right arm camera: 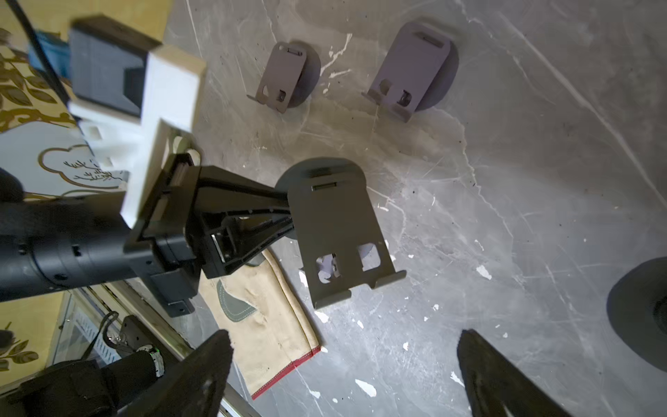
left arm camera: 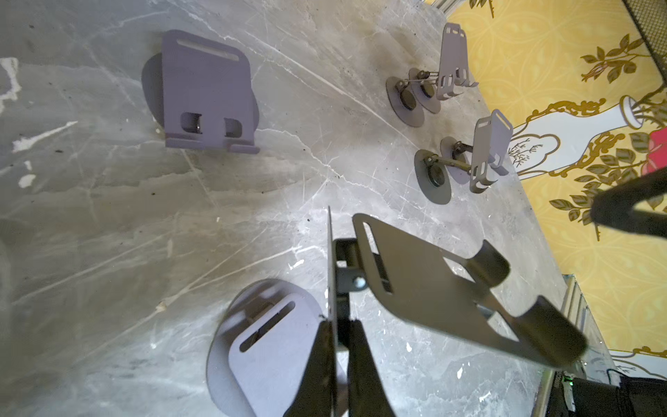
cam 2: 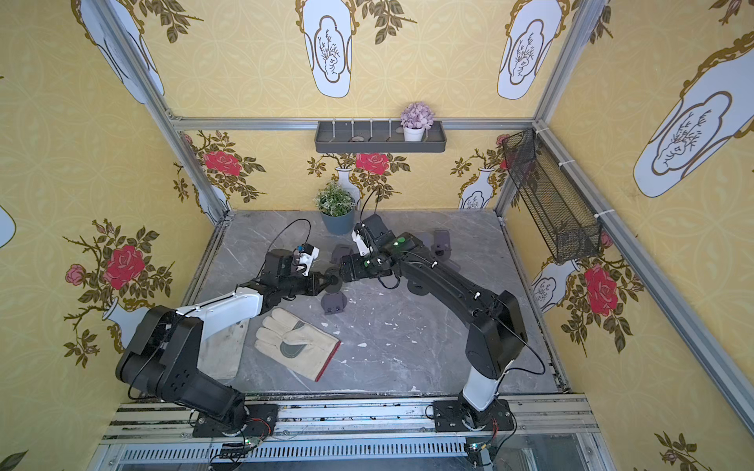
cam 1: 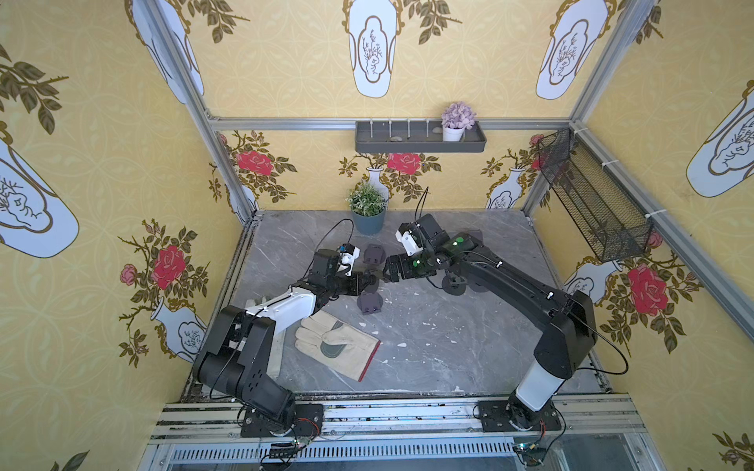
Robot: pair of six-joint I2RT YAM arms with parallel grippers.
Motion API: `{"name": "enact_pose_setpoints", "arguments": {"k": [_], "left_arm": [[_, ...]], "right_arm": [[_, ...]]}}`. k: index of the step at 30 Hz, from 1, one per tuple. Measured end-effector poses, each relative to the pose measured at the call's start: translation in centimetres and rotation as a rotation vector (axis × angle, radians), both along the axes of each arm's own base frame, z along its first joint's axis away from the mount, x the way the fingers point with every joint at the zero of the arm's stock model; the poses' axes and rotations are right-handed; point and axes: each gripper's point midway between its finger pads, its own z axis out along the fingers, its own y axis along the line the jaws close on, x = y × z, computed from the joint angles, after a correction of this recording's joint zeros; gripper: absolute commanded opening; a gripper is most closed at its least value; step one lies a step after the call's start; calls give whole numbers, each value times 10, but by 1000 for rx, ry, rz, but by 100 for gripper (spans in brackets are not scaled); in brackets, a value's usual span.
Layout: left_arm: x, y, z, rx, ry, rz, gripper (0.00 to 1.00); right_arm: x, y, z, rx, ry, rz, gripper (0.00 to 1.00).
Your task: Open the phone stand
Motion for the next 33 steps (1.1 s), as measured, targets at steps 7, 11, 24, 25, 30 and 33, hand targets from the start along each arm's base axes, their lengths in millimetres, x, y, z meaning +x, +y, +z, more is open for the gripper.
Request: {"name": "enact_pose_setpoints", "arguments": {"k": [7,11,24,25,30,33], "left_arm": [[-16,-3,5,0,-44,-93,0],[-21,-7,15,-16,-81,-144,0],[-31,-17,22,-51,-95,-210,0],[-30,-17,23,-51,-97,-210,0],[-30,-18,23,-51,-101,-214,0],[-31,-19,23,-51,-100,-218,0]], "right_arm": [[10,0,-12,33,53,35,98],[8,5,-20,49,95,65,98],[0,25,-41,61,159,155,98],[1,26,-43,60,162,156,99],[3,31,-46,63,167,167,91],[2,33,-47,67,176,174,81]]}}
